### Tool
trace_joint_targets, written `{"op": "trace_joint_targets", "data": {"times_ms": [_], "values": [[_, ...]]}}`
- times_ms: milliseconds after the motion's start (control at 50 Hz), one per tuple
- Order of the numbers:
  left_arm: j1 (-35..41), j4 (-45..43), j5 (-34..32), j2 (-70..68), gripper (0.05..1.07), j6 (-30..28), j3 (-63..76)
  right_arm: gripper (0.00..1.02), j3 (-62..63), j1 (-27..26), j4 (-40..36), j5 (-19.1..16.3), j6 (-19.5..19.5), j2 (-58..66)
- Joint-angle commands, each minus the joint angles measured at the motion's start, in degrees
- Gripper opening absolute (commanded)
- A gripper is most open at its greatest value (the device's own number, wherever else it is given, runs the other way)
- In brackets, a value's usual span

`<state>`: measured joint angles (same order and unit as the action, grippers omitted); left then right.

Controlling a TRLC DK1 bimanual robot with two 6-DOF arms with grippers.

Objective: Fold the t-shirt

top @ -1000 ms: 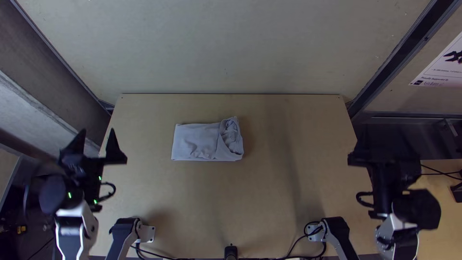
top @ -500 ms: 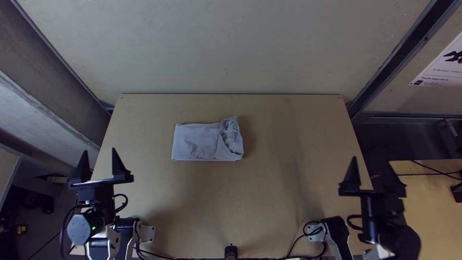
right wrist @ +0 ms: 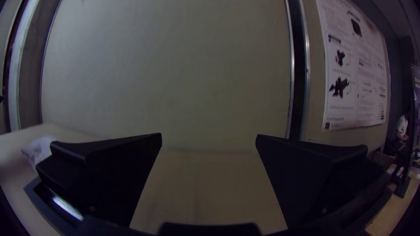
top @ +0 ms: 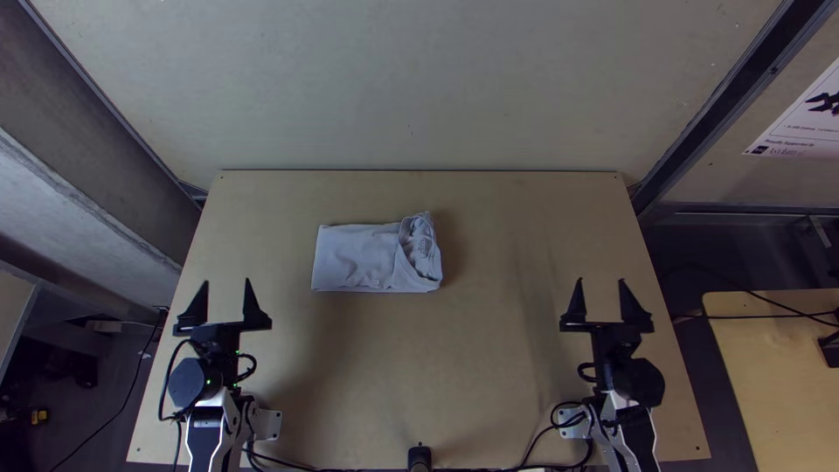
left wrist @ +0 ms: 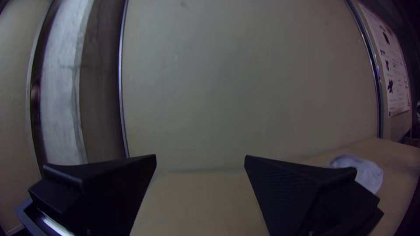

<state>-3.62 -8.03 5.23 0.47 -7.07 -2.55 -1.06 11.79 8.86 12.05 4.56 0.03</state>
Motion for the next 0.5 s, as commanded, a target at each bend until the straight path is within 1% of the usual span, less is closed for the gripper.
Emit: {"op": "trace_joint_targets", "data": {"times_ms": [0, 60, 100, 120, 480], "values": [[0.80, 6.80, -0.31, -0.73, 1.02, 3.03, 2.55, 0.98, 0.97, 0.25, -1.22, 0.07, -0.69, -0.38], [0.37, 7.24, -0.66, -0.65, 1.02, 3.12, 2.46, 0.98, 0.97, 0.78, -3.33, 0.07, -0.34, -0.38], [-0.16, 7.24, -0.66, -0.56, 1.02, 3.12, 2.46, 0.98, 0.97, 0.78, -6.58, 0.07, -0.25, -0.38], [-0.34, 7.33, -0.75, -0.56, 1.02, 3.12, 2.46, 0.98, 0.97, 0.69, -7.02, -0.01, 0.01, -0.30], [-0.25, 7.42, -1.02, -0.56, 1.02, 3.12, 2.46, 0.98, 0.97, 0.42, -6.93, -0.10, -0.07, -0.12]]}}
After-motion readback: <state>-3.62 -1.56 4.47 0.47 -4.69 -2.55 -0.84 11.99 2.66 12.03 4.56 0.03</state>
